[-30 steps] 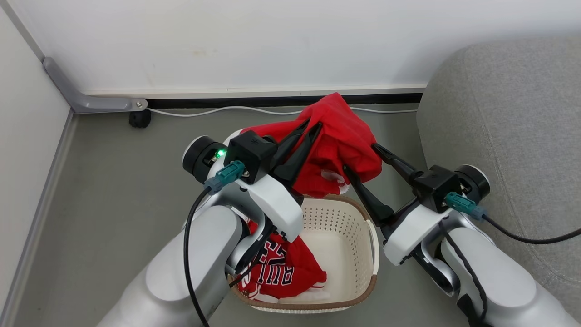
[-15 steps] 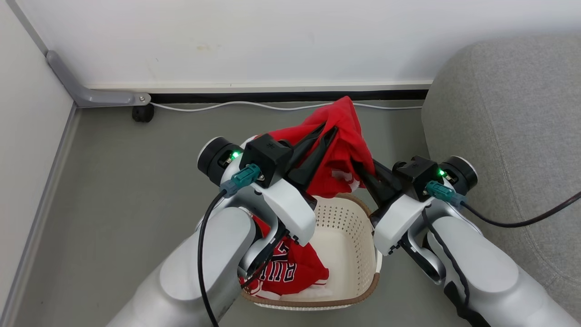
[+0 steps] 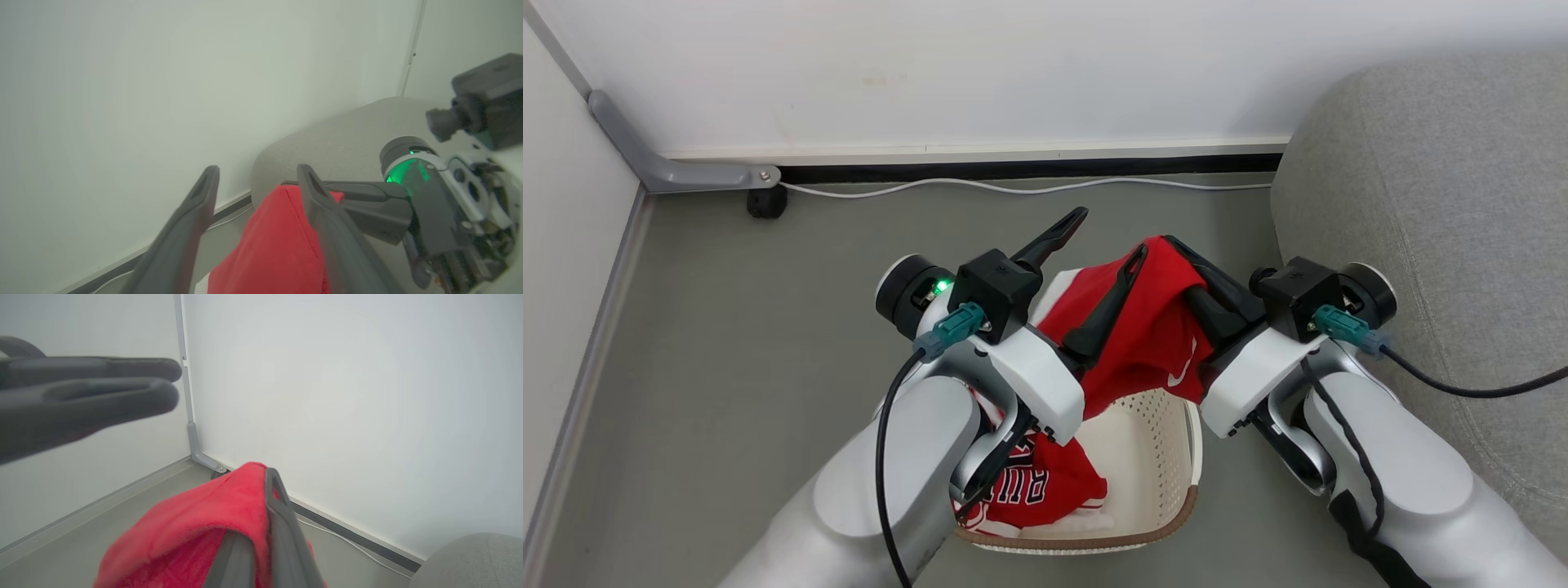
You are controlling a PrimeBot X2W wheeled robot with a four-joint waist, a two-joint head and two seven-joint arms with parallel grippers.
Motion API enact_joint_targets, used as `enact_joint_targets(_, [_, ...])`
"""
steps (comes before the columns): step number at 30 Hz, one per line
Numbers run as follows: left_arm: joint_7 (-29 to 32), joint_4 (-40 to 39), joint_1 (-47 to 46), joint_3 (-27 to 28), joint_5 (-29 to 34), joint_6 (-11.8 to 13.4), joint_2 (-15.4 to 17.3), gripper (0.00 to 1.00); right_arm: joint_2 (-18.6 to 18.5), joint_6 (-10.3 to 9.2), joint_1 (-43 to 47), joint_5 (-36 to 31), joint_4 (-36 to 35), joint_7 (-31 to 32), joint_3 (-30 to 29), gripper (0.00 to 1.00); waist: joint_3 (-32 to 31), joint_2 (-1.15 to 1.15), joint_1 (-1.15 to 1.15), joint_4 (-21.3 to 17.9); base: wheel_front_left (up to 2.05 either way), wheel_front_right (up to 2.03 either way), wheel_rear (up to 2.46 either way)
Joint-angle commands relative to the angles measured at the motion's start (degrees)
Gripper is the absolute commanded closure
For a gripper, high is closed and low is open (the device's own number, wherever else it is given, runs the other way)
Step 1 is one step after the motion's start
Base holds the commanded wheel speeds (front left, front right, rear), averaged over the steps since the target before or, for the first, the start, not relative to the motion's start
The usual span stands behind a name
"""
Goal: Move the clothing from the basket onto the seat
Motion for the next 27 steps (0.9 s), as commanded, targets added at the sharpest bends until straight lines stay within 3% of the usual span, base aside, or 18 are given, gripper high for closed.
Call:
enact_joint_targets(1, [-0.8,-0.6,-2.8,1.6,-0.5,-0.4,0.4,0.0,0.3,0.4,0.2,1.1,-2.5,-0.3,-1.1,1.0,0.1,0.0,0.0,-0.3,0.0,0.0,0.0])
enact_joint_targets(15, [-3.5,3.3,-1.5,1.1,-0.7,-0.9,0.8,0.0,-1.5,0.4,3.5,1.1,-7.7,-0.3,-7.4,1.0,-0.4,0.0,0.0,-4.9,0.0,0.0,0.0])
enact_joint_targets(27, [-5.6,6.0,1.0,0.8,-1.4,-2.3,0.1,0.0,-2.7,0.4,7.5,1.6,-11.4,-0.3,-14.5,1.0,-1.9,0.0,0.0,-15.0,0.0,0.0,0.0])
